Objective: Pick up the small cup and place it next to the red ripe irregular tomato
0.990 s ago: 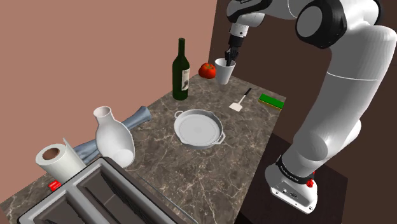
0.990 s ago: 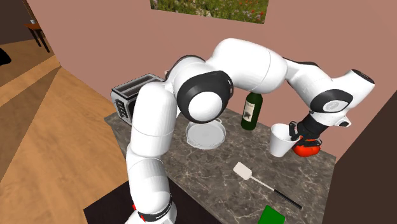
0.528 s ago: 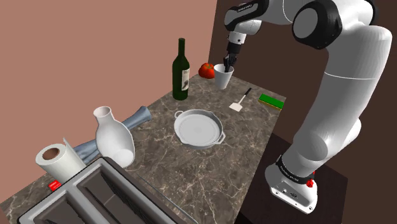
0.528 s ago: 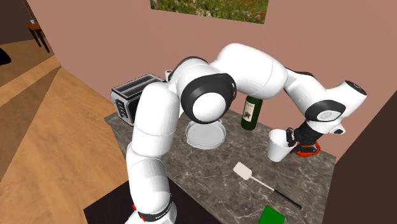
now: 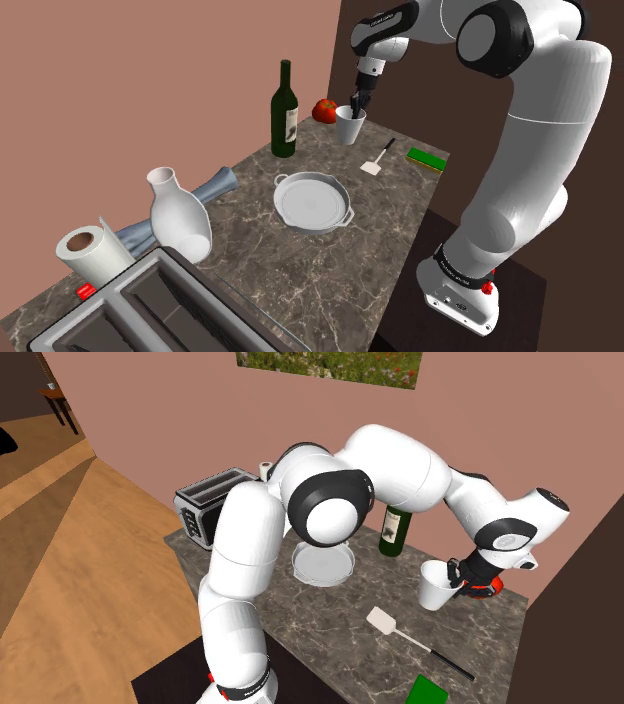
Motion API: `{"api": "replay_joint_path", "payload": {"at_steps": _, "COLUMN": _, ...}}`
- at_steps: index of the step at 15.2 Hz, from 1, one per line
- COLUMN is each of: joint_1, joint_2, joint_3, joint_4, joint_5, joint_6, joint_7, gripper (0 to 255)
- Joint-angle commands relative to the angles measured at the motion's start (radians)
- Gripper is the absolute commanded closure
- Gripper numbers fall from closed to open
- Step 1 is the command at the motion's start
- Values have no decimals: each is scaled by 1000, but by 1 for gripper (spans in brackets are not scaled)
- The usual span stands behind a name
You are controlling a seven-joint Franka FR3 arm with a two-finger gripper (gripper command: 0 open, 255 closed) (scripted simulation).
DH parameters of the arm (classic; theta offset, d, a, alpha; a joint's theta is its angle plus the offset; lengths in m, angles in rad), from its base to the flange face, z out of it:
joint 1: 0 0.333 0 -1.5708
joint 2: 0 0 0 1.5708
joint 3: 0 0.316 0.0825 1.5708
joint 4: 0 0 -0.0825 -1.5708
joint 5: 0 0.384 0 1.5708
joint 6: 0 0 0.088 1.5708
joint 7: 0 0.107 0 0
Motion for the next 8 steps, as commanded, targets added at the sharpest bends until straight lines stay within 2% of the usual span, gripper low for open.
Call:
{"api": "replay_joint_path", "payload": {"at_steps": 1, "joint_1": 0, "joint_2": 0, "joint_3": 0, "joint_4": 0, "joint_5": 0, "joint_6": 0, "joint_7": 0, "gripper": 255}}
{"api": "replay_joint_path", "payload": {"at_steps": 2, "joint_1": 0, "joint_2": 0, "joint_3": 0, "joint_4": 0, "joint_5": 0, "joint_6": 0, "joint_7": 0, "gripper": 255}}
{"api": "replay_joint_path", "payload": {"at_steps": 3, "joint_1": 0, "joint_2": 0, "joint_3": 0, "joint_4": 0, "joint_5": 0, "joint_6": 0, "joint_7": 0, "gripper": 0}}
{"api": "replay_joint_path", "payload": {"at_steps": 8, "joint_1": 0, "joint_2": 0, "joint_3": 0, "joint_4": 0, "joint_5": 0, "joint_6": 0, "joint_7": 0, "gripper": 0}}
